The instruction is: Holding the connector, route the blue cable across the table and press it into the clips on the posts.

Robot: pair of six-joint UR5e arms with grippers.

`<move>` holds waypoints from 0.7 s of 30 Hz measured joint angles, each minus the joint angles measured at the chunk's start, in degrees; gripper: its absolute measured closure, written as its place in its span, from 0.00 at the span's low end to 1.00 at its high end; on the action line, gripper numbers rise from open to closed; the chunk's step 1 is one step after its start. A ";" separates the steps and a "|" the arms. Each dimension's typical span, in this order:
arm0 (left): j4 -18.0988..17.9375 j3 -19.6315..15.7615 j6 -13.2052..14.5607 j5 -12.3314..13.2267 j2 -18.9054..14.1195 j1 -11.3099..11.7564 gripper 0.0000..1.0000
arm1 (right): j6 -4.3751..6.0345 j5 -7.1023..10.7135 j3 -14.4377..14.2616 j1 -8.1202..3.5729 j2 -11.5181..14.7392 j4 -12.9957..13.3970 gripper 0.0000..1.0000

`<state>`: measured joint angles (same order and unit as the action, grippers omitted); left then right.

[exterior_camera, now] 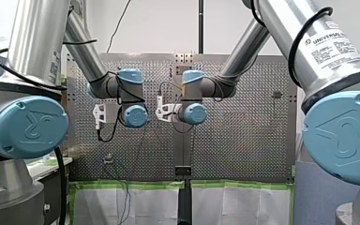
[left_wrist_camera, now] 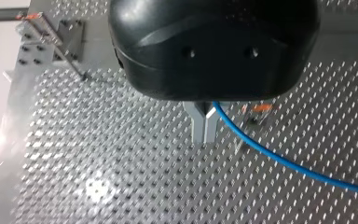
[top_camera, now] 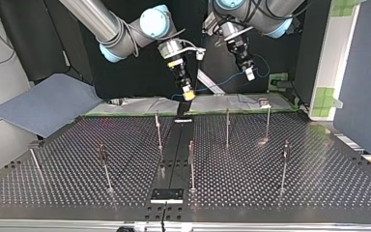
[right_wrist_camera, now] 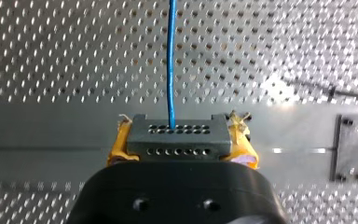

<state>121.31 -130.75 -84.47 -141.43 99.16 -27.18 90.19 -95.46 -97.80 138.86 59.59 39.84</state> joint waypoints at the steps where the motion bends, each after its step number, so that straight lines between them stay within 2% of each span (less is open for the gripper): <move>1: 0.22 0.02 0.16 -0.49 -0.51 0.10 1.00 | 0.11 0.38 0.52 0.04 -0.01 -0.51 1.00; 4: 0.73 0.18 0.40 -1.50 -2.30 0.60 1.00 | 0.30 1.24 2.38 0.26 -0.02 -2.38 1.00; 7: 0.93 0.47 0.49 -0.88 -3.55 1.21 1.00 | 0.52 1.99 4.34 0.61 -0.06 -4.35 1.00; 13: 2.64 1.56 0.67 2.05 -4.09 2.81 1.00 | 0.98 3.00 8.34 1.74 -0.09 -8.35 1.00; 21: 6.49 1.81 -0.20 6.00 -4.11 6.67 1.00 | 1.56 3.17 13.10 3.14 -0.10 -13.10 1.00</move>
<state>127.80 -128.93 -84.67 -135.43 95.05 -20.51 91.75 -92.29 -84.70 142.01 59.49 26.74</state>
